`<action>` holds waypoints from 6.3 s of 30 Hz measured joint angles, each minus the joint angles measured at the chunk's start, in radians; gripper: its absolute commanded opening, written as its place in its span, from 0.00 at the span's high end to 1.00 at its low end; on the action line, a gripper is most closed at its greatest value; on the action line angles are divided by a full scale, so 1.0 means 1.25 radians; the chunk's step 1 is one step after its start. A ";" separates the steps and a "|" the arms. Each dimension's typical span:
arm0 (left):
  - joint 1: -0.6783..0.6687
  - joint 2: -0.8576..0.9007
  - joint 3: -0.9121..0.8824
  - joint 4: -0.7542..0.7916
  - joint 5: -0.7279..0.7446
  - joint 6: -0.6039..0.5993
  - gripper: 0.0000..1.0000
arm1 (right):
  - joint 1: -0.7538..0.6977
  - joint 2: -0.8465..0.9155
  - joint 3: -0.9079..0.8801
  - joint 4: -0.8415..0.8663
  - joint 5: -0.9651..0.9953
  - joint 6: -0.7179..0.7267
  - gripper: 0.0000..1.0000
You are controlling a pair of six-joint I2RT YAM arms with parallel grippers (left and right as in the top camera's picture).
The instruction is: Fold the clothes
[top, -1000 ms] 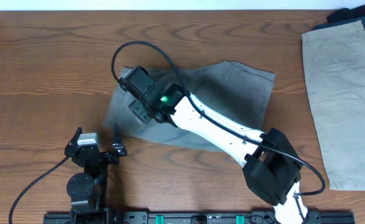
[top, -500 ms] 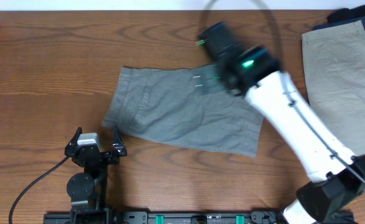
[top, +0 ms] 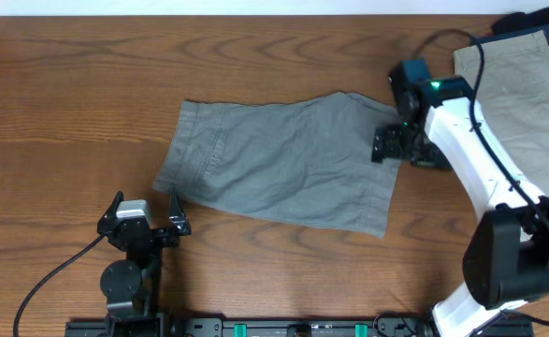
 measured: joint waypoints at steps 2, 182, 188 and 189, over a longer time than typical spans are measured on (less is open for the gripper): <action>0.000 0.000 0.000 0.000 0.000 0.000 0.02 | -0.015 0.001 -0.047 0.041 -0.034 0.005 0.03; 0.083 1.612 1.004 -0.515 0.472 0.103 0.38 | -0.290 -0.049 0.034 0.139 0.022 -0.045 0.01; 0.076 1.629 0.997 -0.517 0.464 0.103 0.94 | -0.290 -0.049 0.034 0.139 0.023 -0.045 0.01; 0.073 1.633 0.995 -0.517 0.464 0.106 0.94 | -0.290 -0.049 0.034 0.139 0.022 -0.045 0.01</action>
